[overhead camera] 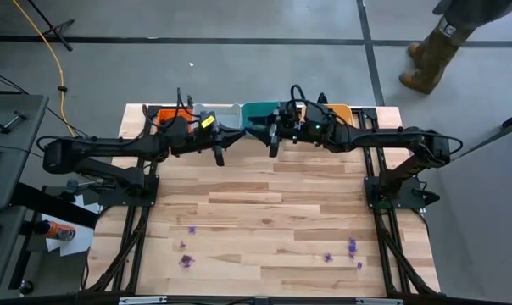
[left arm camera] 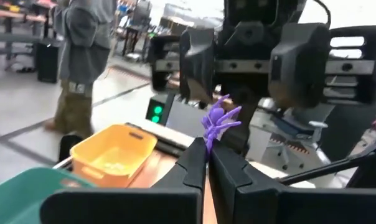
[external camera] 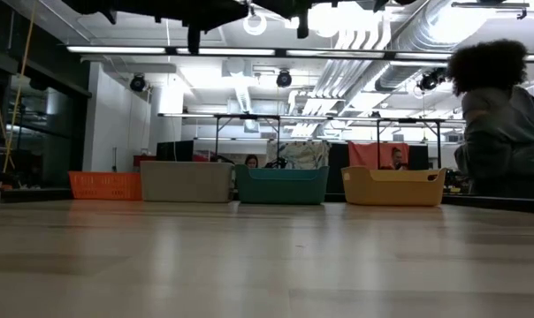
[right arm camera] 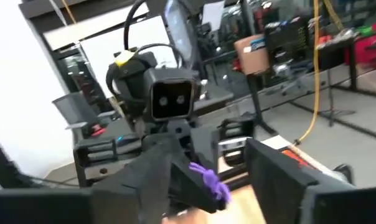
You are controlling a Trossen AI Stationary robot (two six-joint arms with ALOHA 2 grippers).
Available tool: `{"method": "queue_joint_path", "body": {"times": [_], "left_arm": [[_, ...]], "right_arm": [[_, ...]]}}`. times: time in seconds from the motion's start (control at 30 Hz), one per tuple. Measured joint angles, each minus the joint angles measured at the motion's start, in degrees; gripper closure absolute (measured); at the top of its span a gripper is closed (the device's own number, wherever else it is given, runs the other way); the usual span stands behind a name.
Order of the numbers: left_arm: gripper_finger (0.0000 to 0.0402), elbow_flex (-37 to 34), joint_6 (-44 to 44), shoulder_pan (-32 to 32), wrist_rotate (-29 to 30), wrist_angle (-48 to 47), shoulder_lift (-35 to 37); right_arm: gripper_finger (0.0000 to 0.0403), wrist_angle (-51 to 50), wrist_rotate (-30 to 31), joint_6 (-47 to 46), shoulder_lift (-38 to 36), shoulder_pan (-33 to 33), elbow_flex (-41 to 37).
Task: Sort Halloween decoration
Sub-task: Put the violet spider into the orange bin
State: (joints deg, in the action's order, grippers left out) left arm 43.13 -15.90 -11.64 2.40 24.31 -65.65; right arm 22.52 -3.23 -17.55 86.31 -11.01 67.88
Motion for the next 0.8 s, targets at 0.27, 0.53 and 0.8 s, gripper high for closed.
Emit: {"method": "queue_joint_path", "body": {"times": [0.27, 0.53, 0.8], "left_arm": [[0.0401, 0.1, -7.0, -7.8, 21.4, -29.4, 12.4], [0.0401, -0.1, -16.2, -30.6, 19.6, -50.2, 10.8], [0.0401, -0.2, -17.9, -45.1, 14.6, -47.6, -4.8]], "right_arm": [[0.0166, -5.1, 0.2, 1.1, -4.7, -3.1, 0.0], [0.0165, -8.7, 0.2, 1.0, -6.2, -4.0, 0.0], [0.0165, -10.0, 0.2, -3.1, -6.2, -4.0, 0.0]]}}
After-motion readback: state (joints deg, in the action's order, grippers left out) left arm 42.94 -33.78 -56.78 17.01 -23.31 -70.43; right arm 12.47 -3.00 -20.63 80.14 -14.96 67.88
